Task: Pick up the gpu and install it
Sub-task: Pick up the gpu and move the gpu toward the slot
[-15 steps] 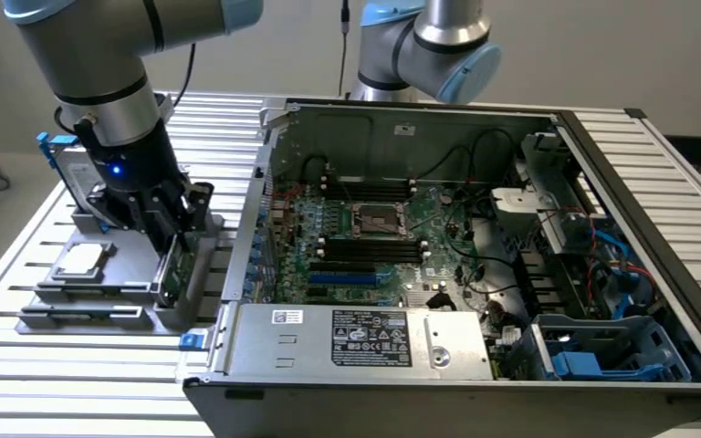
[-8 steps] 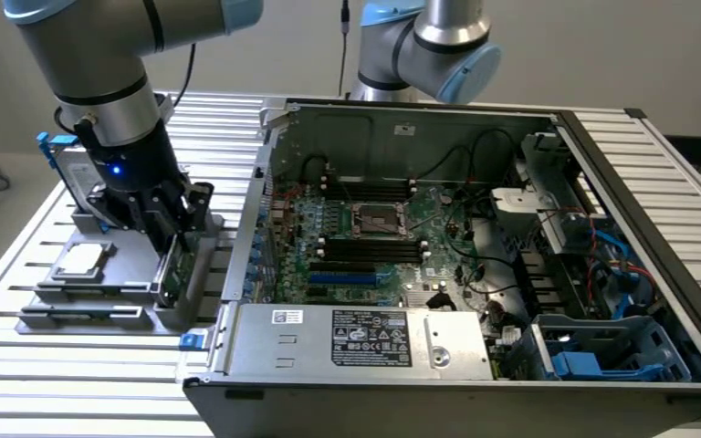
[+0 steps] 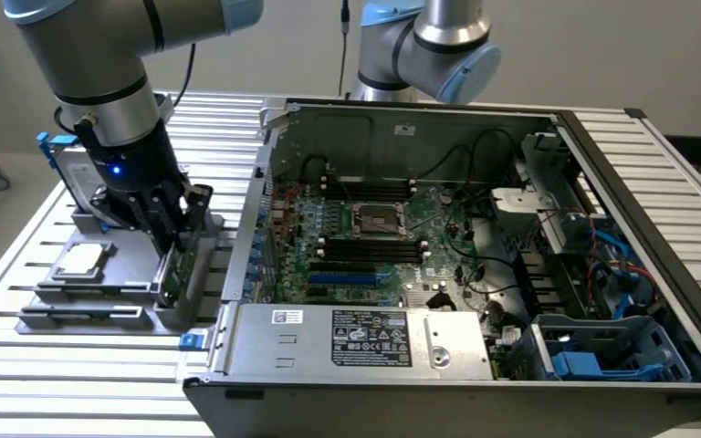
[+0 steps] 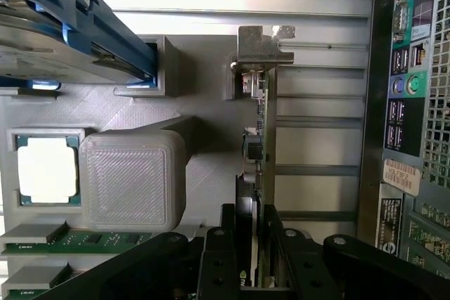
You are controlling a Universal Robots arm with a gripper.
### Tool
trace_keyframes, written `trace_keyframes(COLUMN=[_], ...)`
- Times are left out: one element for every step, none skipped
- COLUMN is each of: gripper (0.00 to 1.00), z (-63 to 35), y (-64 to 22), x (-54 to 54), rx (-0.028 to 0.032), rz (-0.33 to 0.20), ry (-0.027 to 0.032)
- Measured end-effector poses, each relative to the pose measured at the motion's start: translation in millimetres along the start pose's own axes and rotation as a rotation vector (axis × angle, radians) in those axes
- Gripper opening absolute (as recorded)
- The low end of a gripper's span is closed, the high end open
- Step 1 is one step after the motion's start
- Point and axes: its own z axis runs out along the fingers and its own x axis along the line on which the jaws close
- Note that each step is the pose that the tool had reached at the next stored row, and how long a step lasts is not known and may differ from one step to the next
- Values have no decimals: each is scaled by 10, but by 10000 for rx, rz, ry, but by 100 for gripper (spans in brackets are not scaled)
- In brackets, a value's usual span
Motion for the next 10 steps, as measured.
trace_keyframes(gripper=[27,27,27,27,27,27,27,27,27,27], z=[0,0,0,0,0,0,0,0,0,0], y=[0,0,0,0,0,0,0,0,0,0], x=[0,0,0,0,0,0,0,0,-1,-1], rx=[0,0,0,0,0,0,0,0,0,0], rz=[0,0,1,0,0,0,1,1,1,2], ry=[0,0,0,0,0,0,0,0,0,0])
